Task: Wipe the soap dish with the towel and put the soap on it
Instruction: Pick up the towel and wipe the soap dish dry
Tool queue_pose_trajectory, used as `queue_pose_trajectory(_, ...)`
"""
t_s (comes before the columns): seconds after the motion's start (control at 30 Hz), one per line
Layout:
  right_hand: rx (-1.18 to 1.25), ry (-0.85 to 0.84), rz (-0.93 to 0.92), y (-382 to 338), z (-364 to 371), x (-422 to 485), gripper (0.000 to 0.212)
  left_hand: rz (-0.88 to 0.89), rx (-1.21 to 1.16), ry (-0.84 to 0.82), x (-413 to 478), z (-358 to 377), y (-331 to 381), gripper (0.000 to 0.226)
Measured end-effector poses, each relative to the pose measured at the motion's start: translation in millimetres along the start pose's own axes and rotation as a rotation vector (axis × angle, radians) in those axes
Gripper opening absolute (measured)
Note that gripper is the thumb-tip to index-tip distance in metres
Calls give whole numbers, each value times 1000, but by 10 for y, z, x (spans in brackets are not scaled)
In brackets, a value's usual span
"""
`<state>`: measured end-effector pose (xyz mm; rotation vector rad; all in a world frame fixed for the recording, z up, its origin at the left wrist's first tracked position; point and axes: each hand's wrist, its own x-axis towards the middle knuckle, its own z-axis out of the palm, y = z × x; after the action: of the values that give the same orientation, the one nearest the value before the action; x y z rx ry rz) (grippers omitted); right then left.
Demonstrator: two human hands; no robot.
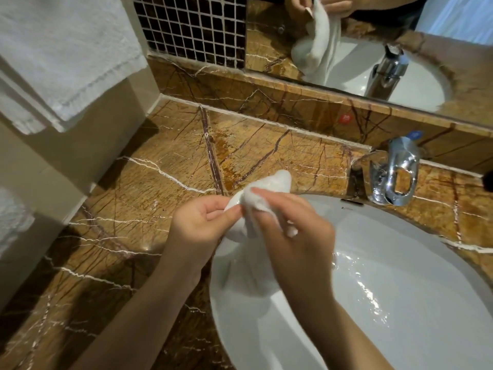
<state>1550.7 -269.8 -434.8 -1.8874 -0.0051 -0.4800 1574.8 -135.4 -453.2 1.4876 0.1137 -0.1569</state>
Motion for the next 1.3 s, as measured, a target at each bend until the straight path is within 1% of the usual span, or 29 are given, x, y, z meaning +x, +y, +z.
queue_pose_trajectory(0.03,-107,-44,-109,39,47,-21,19,16,13,7,0,10,-5,11)
queue_pose_trajectory(0.07,-181,-70,-163,95,75,-37,22,27,24,27,-1,18,-8,10)
queue_pose_trajectory(0.13,-224,-62,-165,207,103,-46,26,27,16,77,-5,25,-21,9)
queue_pose_trajectory(0.23,-152,9,-87,288,106,-45,26,-21,-50,140,-13,20,-60,7)
queue_pose_trajectory(0.33,-86,35,101,325,64,-4,30,-57,-126,165,-5,24,-64,7)
queue_pose_trajectory(0.4,-81,38,166,359,24,-5,28,-91,-210,165,8,49,-47,17)
queue_pose_trajectory(0.47,-94,49,159,353,3,-26,29,-121,-318,159,40,70,-31,29)
queue_pose_trajectory(0.53,-116,52,101,337,0,-69,35,-140,-450,153,71,86,-5,36)
queue_pose_trajectory(0.6,-58,52,113,329,4,-124,37,-150,-557,149,90,78,8,44)
queue_pose_trajectory(0.7,229,85,330,346,-36,-126,34,-165,-577,90,76,78,-24,45)
queue_pose_trajectory(0.8,446,114,607,409,-118,-36,23,-178,-548,74,61,67,-85,42)
queue_pose_trajectory(0.83,514,88,682,432,-136,-3,22,-180,-542,63,64,58,-99,42)
queue_pose_trajectory(0.9,645,9,762,469,-162,58,27,-199,-537,25,75,31,-120,43)
queue_pose_trajectory(0.97,771,-57,816,502,-205,118,36,-231,-508,-60,78,-10,-132,45)
queue_pose_trajectory(1.03,841,-134,868,531,-267,170,44,-264,-428,-170,67,-52,-122,46)
queue_pose_trajectory(1.17,762,-259,895,569,-353,279,46,-354,-320,-344,91,-141,-64,52)
queue_pose_trajectory(1.23,714,-322,895,562,-357,349,39,-405,-265,-390,124,-158,-19,49)
queue_pose_trajectory(1.3,648,-367,879,555,-350,415,29,-481,-258,-389,153,-143,25,41)
